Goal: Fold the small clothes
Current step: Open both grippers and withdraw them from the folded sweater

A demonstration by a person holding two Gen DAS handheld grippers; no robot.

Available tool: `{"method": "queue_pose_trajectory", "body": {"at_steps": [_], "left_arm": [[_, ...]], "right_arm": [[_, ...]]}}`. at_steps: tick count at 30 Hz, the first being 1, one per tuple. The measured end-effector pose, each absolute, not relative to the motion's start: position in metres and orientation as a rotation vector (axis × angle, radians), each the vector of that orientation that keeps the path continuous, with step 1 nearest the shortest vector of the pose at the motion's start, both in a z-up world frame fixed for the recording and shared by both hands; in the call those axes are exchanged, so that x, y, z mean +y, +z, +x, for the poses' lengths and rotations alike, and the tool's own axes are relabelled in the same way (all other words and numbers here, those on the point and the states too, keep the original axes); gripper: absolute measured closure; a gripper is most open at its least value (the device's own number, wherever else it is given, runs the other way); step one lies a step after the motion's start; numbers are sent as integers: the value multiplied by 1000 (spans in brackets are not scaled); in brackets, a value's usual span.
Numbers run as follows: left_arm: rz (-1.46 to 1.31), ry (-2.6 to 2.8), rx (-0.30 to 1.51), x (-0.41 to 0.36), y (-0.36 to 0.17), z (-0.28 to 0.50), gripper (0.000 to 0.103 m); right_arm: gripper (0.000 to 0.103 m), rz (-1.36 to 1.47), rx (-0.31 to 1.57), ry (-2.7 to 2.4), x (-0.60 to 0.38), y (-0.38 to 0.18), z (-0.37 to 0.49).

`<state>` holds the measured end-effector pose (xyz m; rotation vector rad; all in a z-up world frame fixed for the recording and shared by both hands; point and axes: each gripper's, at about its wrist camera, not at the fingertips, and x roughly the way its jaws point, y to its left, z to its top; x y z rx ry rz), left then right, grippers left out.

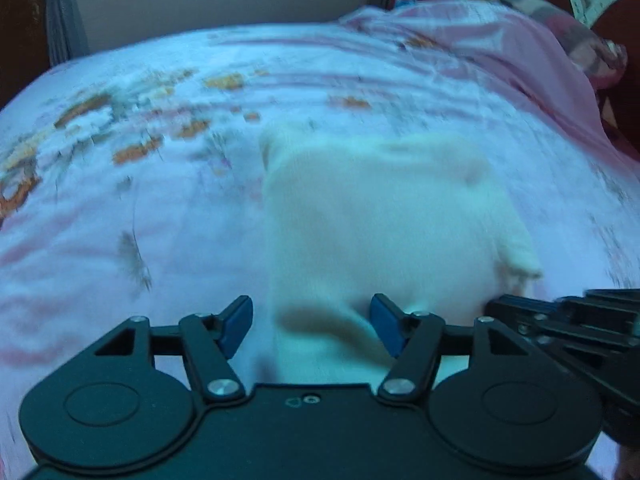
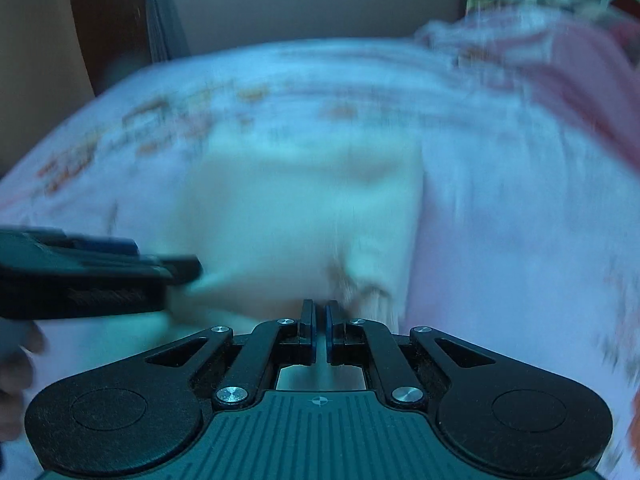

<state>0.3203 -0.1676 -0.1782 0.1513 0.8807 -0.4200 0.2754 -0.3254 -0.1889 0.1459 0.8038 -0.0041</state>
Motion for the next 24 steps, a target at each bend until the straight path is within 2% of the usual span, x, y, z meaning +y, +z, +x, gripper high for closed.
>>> {"method": "queue_pose_trajectory", "body": {"at_steps": [6,10,16,20,24], "left_arm": [[153,-438,875,-155,-181,285,40],[151,-450,878,-147,-186,265,39],[131,-437,874,-139,-184,250,39],[134,-438,863,-139,-189,245,39],[110,-436,875,-135,-188,246,39]], "right_arm": [[99,214,753,-13,-328,-168,242],[99,141,794,10,-316,-188,218],[99,227,771,-28,-317,-177,204],[99,170,789,-25,-309,-193,200],[99,259,785,-44,-316,-194,198]]}}
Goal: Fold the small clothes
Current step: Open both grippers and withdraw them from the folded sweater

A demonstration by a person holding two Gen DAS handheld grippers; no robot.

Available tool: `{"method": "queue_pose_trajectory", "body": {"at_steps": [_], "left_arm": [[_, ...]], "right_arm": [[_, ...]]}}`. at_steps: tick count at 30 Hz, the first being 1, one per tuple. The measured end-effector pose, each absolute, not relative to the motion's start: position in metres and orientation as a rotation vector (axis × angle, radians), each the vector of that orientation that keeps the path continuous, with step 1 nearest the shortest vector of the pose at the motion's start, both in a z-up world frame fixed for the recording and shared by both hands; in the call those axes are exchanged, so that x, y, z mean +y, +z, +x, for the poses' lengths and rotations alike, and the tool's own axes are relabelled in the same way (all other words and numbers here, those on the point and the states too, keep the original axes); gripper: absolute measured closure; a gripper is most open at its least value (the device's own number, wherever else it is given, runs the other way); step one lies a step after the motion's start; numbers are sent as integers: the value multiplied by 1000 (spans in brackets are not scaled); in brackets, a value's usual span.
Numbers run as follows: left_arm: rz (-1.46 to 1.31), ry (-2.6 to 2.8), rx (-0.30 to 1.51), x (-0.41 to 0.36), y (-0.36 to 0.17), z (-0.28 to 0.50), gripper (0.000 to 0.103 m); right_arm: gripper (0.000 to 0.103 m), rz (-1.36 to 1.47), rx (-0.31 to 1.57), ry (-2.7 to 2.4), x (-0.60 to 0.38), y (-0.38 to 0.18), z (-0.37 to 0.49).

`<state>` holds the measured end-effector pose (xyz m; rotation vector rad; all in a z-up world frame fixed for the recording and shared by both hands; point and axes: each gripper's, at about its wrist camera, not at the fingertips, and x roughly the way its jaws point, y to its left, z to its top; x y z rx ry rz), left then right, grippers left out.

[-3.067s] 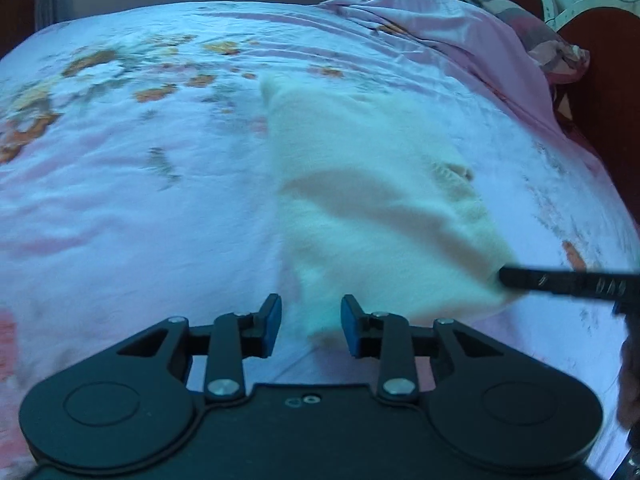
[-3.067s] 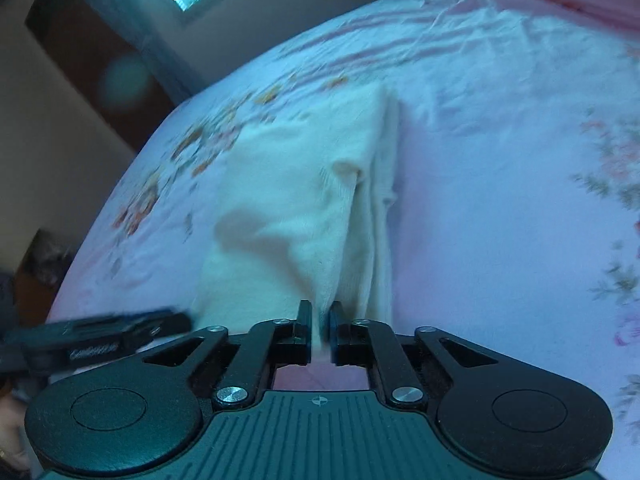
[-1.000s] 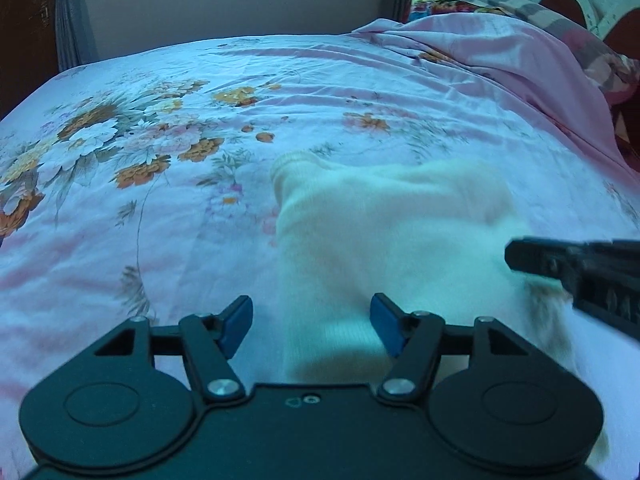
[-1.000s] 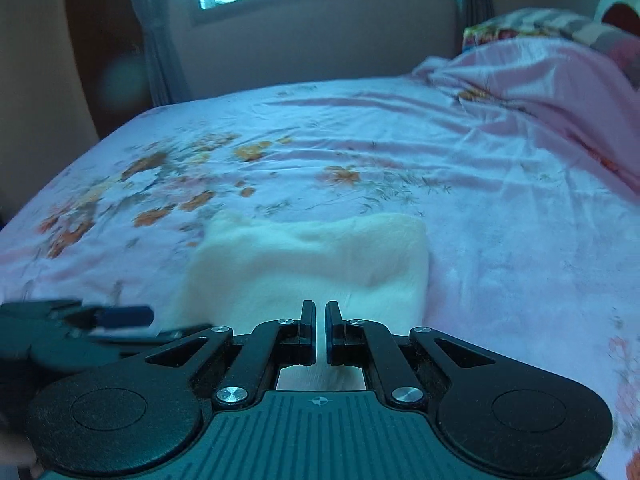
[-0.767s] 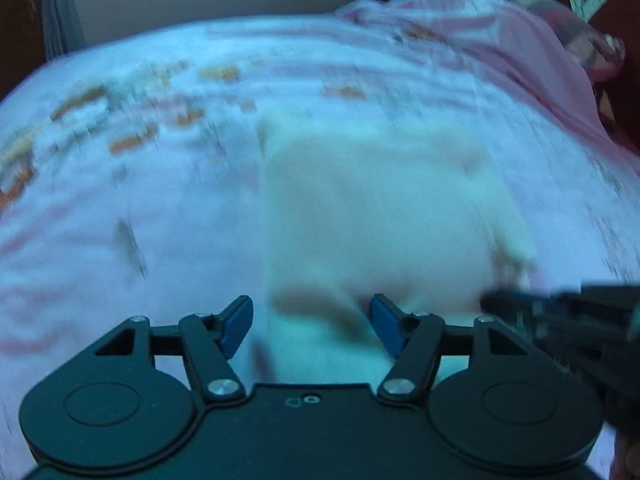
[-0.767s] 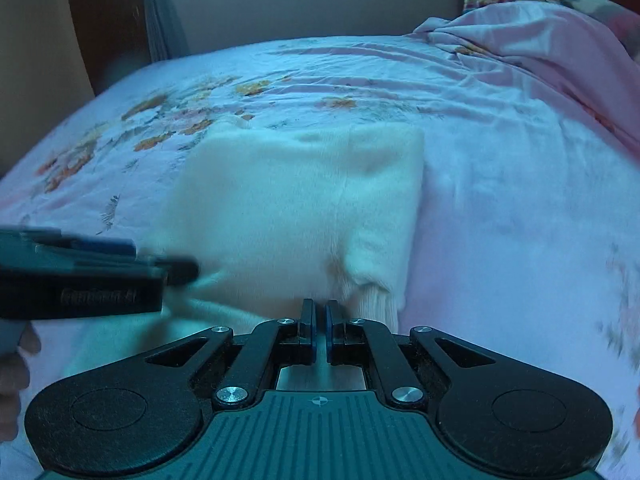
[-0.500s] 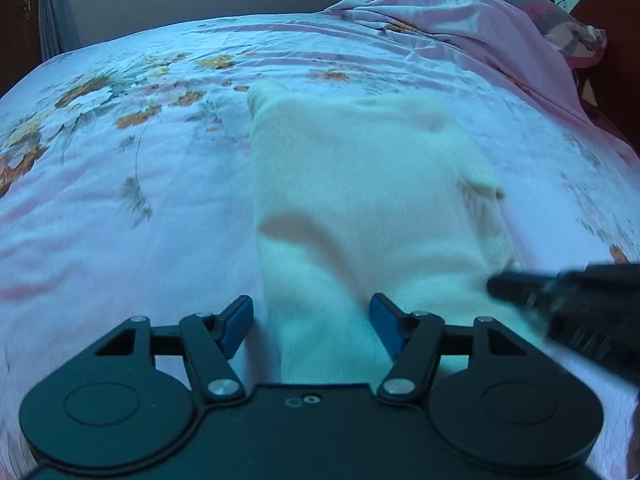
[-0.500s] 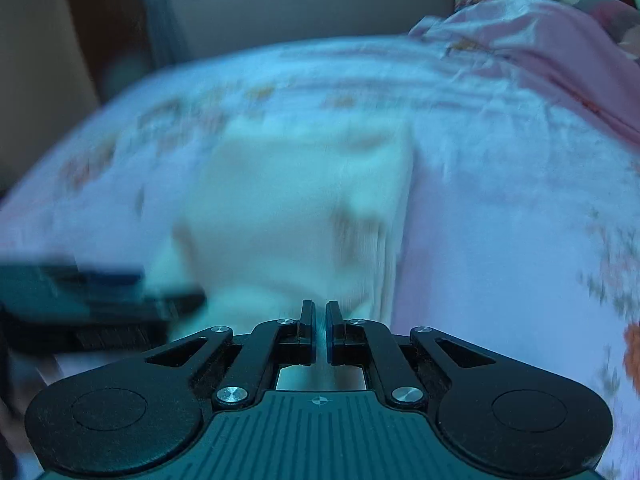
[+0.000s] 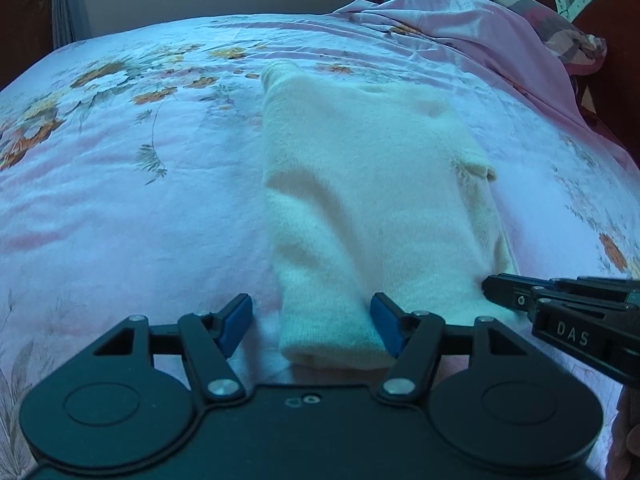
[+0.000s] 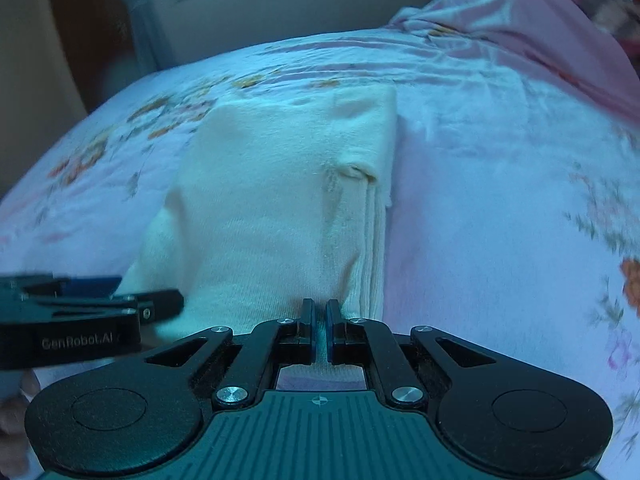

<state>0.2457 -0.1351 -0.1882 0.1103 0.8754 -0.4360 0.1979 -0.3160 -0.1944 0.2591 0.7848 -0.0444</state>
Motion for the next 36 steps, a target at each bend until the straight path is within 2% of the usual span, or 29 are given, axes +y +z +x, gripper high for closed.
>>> {"method": "queue_pose_trajectory", "body": {"at_steps": [5,19,20,21,22,23,29,36], "left_arm": [[69,-450,897,-126,-188,250,35],[54,-435,874,-110,-166,222,37],[49,-434,872,-107,-164,221,37],[44,-430,870,-105,-162,220,37],[44,-425,869,-103,-161,221,37],[45,-417,870,-101,-160,221,37],[18,-394,870,-95,-152,233,37],[15,-391,891,-97,-157,252,37]], "right_arm": [[99,292,767,-40,-320,-195,192],[98,316,760,-60,-320,-173,177],[91,333,755,-67,-322,-170,173],[65,348,756,-66,-324,-167,171],[46,356,756,-65,-325,-165,169],[17,350,751,-74,-325,-162,166],[16,278,722,-49,-316,-146,168],[16,294,767,-57,-321,-159,185]]}}
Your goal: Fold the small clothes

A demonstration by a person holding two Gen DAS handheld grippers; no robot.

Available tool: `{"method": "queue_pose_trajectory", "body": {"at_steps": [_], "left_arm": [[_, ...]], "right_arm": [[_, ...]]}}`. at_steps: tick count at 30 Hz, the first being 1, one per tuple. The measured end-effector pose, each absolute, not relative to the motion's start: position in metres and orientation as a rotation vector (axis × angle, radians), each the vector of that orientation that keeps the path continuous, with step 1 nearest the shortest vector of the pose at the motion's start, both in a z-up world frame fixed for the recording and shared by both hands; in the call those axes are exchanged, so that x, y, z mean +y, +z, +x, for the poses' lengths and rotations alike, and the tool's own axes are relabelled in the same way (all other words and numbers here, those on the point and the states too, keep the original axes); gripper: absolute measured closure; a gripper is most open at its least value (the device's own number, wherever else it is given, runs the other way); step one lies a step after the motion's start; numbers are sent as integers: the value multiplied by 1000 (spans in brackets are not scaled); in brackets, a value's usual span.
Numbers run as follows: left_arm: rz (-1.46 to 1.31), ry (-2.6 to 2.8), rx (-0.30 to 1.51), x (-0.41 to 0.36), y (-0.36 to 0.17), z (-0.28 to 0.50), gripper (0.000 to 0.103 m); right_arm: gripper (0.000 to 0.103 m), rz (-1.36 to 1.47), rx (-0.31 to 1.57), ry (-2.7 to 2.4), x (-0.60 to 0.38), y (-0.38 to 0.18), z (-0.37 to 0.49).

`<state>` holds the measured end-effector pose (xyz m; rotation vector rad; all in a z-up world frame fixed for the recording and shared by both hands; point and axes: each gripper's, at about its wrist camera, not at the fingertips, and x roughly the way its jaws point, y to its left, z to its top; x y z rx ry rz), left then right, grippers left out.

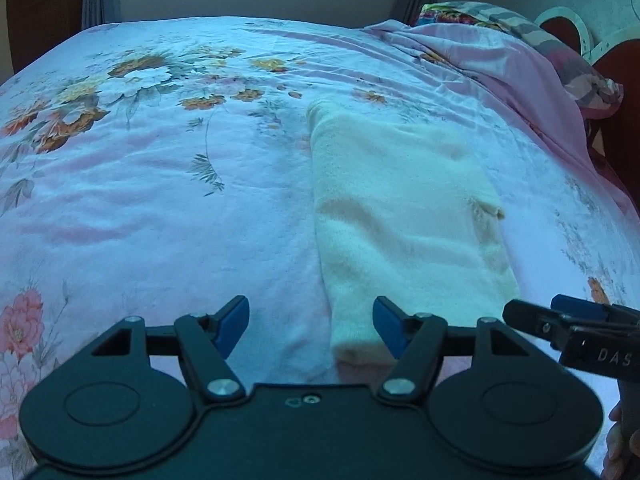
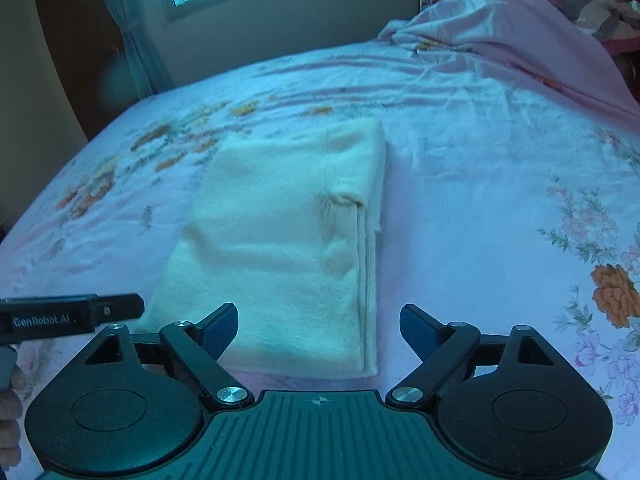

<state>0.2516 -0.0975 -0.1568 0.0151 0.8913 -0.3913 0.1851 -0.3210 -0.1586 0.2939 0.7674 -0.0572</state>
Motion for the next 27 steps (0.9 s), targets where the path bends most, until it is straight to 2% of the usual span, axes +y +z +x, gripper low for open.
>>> {"method": "queue_pose_trajectory", "body": {"at_steps": [19,26,27], "left_arm": [[-4,-444,931,-134,-185,316,39],[-51,-503,945,-142,-191,333,53],[-54,-507,945,-143,-192,335,53]], "right_arm": [[16,436,784,-59,-369,-184,244],[17,443,783,-42,-375,-187,272],[34,440,778,-38,-375,-187,274]]}}
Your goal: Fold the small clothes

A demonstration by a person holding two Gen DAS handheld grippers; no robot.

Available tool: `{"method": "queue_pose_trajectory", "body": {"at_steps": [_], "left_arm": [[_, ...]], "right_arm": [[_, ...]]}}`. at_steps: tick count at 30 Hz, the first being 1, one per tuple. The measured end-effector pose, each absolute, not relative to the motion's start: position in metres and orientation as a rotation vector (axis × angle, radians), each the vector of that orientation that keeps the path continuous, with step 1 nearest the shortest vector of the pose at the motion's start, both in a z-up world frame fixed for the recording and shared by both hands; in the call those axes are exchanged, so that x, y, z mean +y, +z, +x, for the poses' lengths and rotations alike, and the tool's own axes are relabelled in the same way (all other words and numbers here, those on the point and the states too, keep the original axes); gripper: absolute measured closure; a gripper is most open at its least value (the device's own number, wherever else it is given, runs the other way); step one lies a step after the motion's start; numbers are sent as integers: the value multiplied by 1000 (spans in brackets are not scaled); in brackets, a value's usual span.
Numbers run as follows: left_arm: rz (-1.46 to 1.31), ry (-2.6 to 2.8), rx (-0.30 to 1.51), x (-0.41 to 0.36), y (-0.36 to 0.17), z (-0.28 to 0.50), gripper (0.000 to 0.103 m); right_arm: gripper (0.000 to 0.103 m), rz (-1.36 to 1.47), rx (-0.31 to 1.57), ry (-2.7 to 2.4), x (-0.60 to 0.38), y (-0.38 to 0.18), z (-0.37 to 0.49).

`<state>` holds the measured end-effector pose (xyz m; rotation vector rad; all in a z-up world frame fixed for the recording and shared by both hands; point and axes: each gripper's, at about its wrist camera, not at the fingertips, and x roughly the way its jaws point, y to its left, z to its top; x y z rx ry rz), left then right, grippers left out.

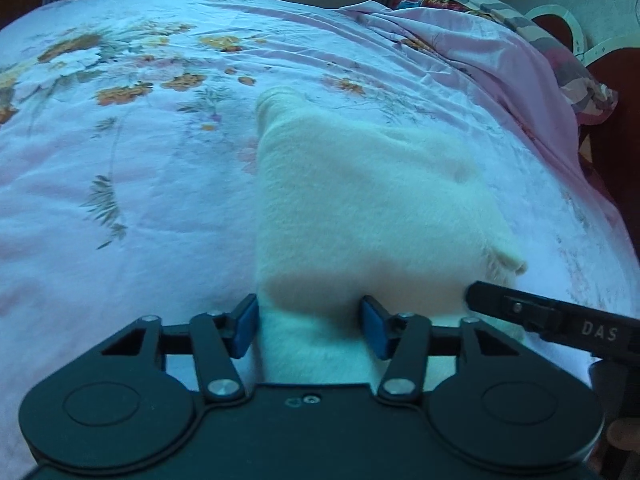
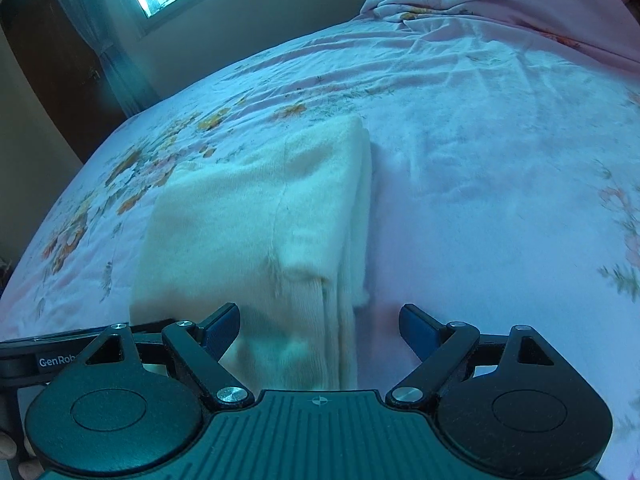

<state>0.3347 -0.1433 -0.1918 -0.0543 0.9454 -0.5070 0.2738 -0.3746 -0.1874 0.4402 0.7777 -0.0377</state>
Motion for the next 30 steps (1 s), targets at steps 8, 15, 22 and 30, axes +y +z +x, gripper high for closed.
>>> {"method": "queue_pose_trajectory", "body": {"at_steps": [8,15,22,30], "left_arm": [[-125,-551,942,-133,-192,340,65],[-127,-534,966,-143,-198,349,54],[-89,-530,924,-136,-186,337,57],[-172,-501,966,-141,-186,381,49]], "right_arm": [[54,538,780,14,-386,-192,284],[37,653,780,34,-391,-198,297],[35,542,799,51,-382,-192,289],[27,726,765,44,-409,-194,305]]}}
